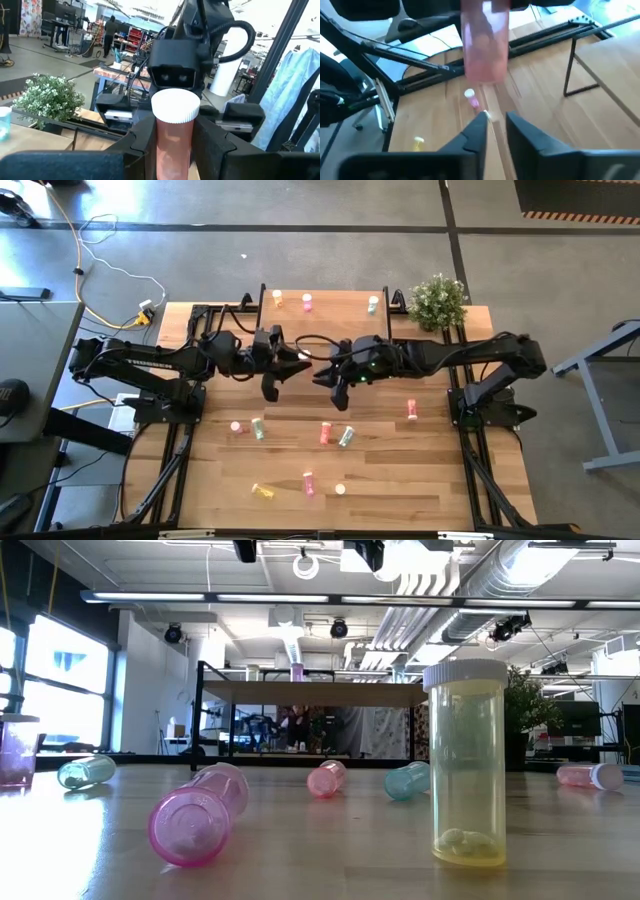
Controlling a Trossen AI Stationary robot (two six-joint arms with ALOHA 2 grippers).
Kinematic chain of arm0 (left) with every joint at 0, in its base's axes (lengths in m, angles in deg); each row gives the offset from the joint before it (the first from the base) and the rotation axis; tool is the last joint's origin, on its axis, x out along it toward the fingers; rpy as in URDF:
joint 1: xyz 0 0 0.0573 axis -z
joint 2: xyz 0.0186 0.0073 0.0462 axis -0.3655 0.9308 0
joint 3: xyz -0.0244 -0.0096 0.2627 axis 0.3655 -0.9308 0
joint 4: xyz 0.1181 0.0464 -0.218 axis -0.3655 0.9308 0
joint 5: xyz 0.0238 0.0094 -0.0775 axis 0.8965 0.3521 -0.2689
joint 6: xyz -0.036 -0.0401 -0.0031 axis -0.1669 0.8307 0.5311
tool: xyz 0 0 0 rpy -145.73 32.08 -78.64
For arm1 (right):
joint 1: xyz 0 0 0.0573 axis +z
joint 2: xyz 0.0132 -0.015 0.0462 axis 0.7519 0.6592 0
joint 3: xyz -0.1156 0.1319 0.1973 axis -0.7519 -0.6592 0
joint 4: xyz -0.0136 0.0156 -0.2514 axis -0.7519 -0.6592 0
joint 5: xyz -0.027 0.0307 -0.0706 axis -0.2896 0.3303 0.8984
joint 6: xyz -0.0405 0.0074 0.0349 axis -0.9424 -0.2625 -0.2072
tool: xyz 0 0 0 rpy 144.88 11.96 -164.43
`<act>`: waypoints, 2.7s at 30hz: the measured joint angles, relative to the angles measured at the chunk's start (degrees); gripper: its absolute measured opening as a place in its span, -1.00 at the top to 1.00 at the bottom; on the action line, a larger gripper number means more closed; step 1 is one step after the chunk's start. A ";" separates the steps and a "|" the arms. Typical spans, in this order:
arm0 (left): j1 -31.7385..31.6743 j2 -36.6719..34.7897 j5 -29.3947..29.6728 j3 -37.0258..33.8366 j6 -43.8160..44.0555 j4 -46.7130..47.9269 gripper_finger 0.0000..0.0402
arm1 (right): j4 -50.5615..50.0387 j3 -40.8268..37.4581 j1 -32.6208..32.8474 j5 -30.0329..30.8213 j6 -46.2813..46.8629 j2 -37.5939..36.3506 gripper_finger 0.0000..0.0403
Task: Pick and place medicine bottles onto shelf by color
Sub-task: Put the bottom pink pill bottle on the shelf
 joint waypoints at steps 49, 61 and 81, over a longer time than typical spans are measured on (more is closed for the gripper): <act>0.00 0.11 0.04 0.04 -2.12 3.11 0.54 | 7.10 0.00 0.00 2.86 1.28 0.37 1.00; -0.07 0.07 1.26 0.04 -2.12 3.69 0.74 | 6.76 0.00 0.00 2.10 1.31 0.37 1.00; -0.07 0.07 0.87 0.04 -2.07 3.72 0.72 | 4.97 0.00 -0.04 -1.77 -4.73 0.37 0.27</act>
